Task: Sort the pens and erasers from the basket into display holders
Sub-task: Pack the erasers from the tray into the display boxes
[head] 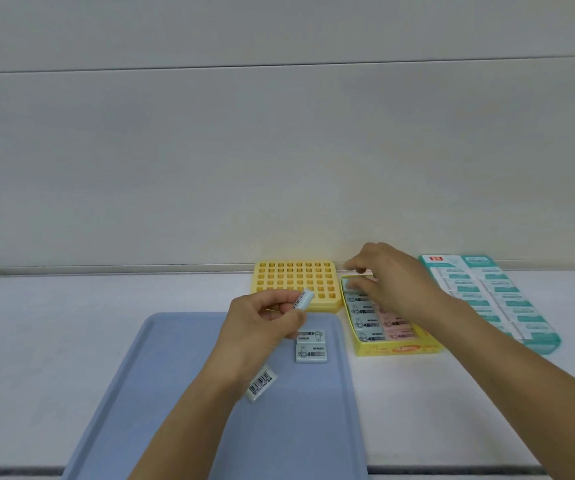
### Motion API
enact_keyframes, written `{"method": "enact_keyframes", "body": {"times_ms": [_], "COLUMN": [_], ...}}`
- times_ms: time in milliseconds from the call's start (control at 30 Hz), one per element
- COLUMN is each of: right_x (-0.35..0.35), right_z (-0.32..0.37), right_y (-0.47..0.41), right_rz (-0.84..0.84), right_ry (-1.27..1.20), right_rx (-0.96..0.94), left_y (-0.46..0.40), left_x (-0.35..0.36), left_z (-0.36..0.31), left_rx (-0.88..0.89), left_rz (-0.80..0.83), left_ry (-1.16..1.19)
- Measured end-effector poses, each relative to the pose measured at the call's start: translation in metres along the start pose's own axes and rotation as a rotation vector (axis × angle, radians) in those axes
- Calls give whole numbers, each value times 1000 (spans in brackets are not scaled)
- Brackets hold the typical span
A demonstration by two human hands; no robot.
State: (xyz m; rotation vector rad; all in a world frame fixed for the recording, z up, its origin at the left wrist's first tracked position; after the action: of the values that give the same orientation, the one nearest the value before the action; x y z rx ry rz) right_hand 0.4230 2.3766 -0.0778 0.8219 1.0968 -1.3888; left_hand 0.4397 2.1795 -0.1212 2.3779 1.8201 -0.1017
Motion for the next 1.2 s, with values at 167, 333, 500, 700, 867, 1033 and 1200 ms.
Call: {"method": "enact_keyframes", "body": {"times_ms": [167,333,500,700,867,1033,1200], "right_x": [-1,-3,-22,-32,-11,-27,-4], "right_z": [35,31,19,50,49,-14,-26], "right_y": [27,34,41,51,60,48,30], "right_rz": [40,8,-151,-118,-8,-167,-77], "right_ry": [-894,-932,-774,-307,30,-189,-293], "right_rx": [23,27,-22,-312,-360,18,83], "left_y": [0,-1,-2,-5,-5,3,17], "left_x": [10,21,26,32,45,68,89], "left_z": [-19,-29,-25,-30,-10,-13,-14], "left_rx": [102,145,107,120,6,240,445], "left_rz": [-36,-12,38,50,80,163,272], "left_ry": [-41,18,74,34,101,-431,-829]}}
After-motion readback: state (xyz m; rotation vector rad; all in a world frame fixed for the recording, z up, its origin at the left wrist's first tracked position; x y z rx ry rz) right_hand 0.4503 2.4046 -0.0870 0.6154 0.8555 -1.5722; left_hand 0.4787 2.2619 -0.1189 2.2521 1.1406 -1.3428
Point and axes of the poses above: each hand's wrist, its own y-axis away from the middle knuckle, its own x-axis out of the palm, z = x × y, the point moved 10 cm from there along -y, towards the middle knuckle, and after that the axes turned 5 degrees about -y, right-handed, at the moved point
